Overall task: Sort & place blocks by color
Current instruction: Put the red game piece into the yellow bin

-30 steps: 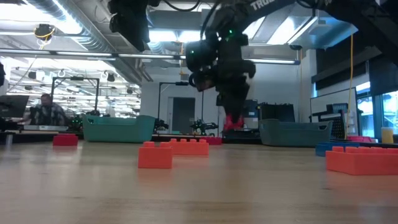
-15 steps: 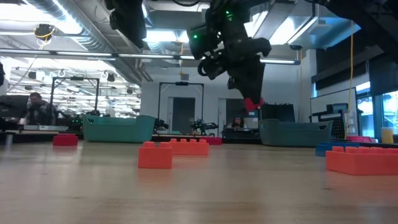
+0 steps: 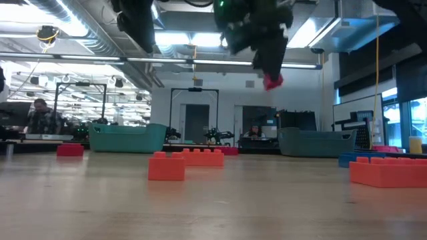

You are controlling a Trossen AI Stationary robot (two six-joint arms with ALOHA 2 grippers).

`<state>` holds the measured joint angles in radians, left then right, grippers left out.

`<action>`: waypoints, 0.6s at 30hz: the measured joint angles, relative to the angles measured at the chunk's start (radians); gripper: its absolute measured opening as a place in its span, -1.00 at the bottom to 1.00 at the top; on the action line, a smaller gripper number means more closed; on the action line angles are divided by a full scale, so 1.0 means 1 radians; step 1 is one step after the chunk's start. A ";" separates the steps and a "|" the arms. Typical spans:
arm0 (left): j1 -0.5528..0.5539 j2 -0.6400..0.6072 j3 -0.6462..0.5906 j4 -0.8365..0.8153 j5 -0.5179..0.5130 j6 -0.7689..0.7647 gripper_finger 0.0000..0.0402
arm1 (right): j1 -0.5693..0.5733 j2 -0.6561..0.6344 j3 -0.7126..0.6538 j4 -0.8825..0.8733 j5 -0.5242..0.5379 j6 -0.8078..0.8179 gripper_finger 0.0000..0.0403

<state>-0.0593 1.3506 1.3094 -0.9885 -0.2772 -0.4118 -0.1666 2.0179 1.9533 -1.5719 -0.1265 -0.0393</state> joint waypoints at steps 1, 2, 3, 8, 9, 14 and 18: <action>0.000 0.000 0.000 0.001 0.000 0.000 0.03 | 0.005 -0.019 -0.001 0.000 0.001 0.018 -0.29; 0.000 0.000 0.000 0.001 0.000 0.000 0.03 | 0.012 -0.039 -0.001 0.001 0.001 0.041 -0.29; 0.000 0.000 0.000 0.001 -0.001 0.001 0.03 | 0.020 -0.061 -0.001 0.001 0.001 0.062 -0.29; 0.000 0.000 0.000 0.013 -0.002 0.005 0.03 | 0.079 -0.174 -0.019 0.001 0.010 0.175 -0.29; 0.000 0.000 0.000 0.013 -0.002 0.005 0.03 | 0.093 -0.199 -0.030 0.002 0.030 0.210 -0.29; 0.000 0.000 0.000 0.026 -0.003 0.006 0.03 | 0.145 -0.340 -0.136 0.002 0.079 0.433 -0.29; 0.000 0.000 0.000 0.085 -0.001 0.048 0.03 | 0.199 -0.449 -0.268 0.000 0.072 0.649 -0.29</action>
<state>-0.0593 1.3506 1.3094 -0.9037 -0.2787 -0.3641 0.0326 1.5689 1.6856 -1.5721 -0.0550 0.6094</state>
